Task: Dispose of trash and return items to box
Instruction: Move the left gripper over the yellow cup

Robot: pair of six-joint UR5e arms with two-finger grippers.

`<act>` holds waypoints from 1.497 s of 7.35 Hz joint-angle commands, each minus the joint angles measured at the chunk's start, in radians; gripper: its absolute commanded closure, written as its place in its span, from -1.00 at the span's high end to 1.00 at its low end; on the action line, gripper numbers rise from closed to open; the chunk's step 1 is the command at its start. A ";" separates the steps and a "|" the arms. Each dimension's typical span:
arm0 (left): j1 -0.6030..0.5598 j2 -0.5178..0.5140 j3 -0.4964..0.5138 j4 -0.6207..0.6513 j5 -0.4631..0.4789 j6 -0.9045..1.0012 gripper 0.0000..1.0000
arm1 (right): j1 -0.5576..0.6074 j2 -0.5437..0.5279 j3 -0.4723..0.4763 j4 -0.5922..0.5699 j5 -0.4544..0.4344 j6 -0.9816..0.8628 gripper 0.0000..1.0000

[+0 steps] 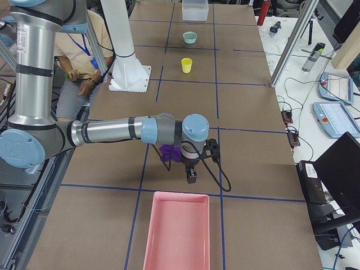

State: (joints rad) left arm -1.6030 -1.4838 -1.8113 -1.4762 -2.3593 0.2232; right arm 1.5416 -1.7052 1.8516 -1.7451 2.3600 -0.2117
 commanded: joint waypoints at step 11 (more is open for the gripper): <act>0.381 -0.072 -0.228 -0.151 -0.063 -0.404 1.00 | -0.003 -0.001 -0.003 -0.001 0.053 0.002 1.00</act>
State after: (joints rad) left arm -1.3623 -1.5508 -1.9644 -1.5716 -2.4087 0.0259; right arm 1.5386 -1.7057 1.8471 -1.7457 2.4031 -0.2104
